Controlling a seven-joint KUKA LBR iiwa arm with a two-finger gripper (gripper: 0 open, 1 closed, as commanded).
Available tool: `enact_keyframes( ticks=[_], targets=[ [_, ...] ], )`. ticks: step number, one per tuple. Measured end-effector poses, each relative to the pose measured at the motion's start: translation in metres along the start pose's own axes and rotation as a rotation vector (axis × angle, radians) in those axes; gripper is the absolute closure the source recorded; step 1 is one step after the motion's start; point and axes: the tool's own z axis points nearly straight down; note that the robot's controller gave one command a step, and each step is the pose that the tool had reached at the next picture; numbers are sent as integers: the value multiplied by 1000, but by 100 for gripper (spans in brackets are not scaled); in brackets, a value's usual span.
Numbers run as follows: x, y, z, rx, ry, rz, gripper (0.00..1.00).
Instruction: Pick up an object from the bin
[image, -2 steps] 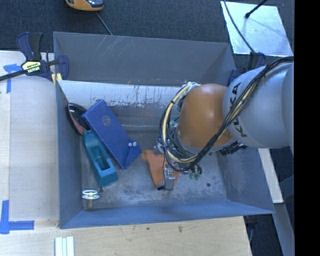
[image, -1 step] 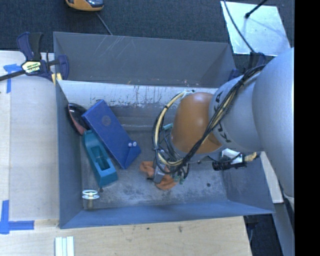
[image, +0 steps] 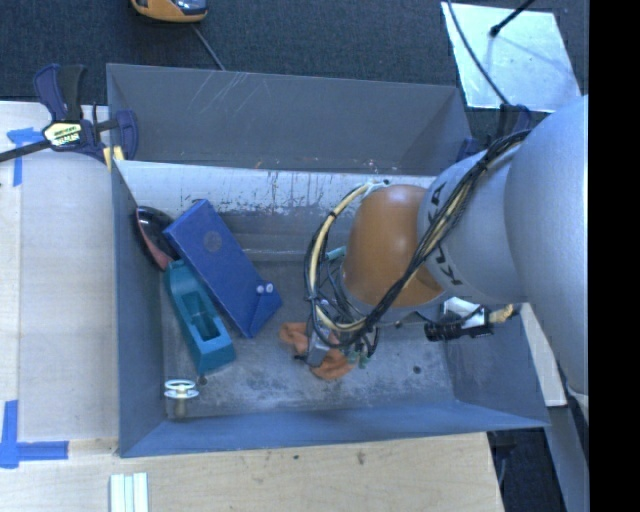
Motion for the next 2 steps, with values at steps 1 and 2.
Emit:
enact_keyframes(
  ticks=[1,2],
  targets=[
    [22,19,-108,1,2,27,100],
    [22,19,-108,1,2,27,100]
  ],
)
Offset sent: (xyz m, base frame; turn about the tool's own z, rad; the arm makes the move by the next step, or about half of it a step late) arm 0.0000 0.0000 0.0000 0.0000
